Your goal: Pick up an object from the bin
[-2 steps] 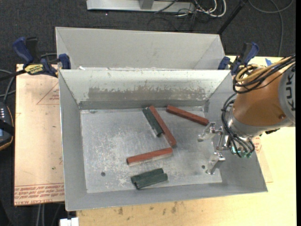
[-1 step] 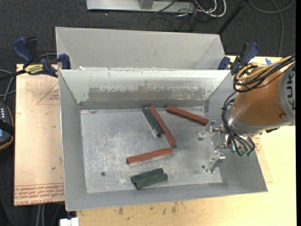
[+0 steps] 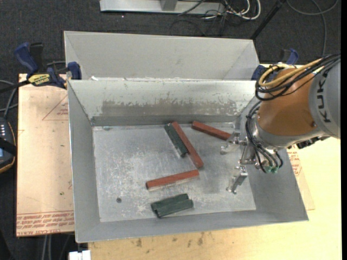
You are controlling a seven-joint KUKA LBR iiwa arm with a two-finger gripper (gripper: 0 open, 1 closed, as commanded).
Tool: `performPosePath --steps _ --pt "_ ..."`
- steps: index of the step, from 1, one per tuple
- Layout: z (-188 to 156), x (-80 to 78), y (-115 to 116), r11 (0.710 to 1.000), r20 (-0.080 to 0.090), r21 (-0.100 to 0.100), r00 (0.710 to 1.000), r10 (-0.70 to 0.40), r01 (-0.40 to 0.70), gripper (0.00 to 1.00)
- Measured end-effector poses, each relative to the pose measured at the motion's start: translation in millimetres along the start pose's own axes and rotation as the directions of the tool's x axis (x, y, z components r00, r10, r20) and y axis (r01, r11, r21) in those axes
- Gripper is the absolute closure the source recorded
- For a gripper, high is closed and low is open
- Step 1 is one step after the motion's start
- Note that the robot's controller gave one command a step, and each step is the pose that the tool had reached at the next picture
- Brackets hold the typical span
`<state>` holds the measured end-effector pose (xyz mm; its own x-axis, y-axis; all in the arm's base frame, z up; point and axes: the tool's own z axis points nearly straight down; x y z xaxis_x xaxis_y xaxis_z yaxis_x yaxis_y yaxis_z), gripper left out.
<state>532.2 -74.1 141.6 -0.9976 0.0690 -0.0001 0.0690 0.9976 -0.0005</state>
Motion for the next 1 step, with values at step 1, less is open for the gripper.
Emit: performPosePath --steps 1 --pt "58.4 40.0 62.6 0.997 0.001 -0.001 0.997 -0.081 0.081 1.0"
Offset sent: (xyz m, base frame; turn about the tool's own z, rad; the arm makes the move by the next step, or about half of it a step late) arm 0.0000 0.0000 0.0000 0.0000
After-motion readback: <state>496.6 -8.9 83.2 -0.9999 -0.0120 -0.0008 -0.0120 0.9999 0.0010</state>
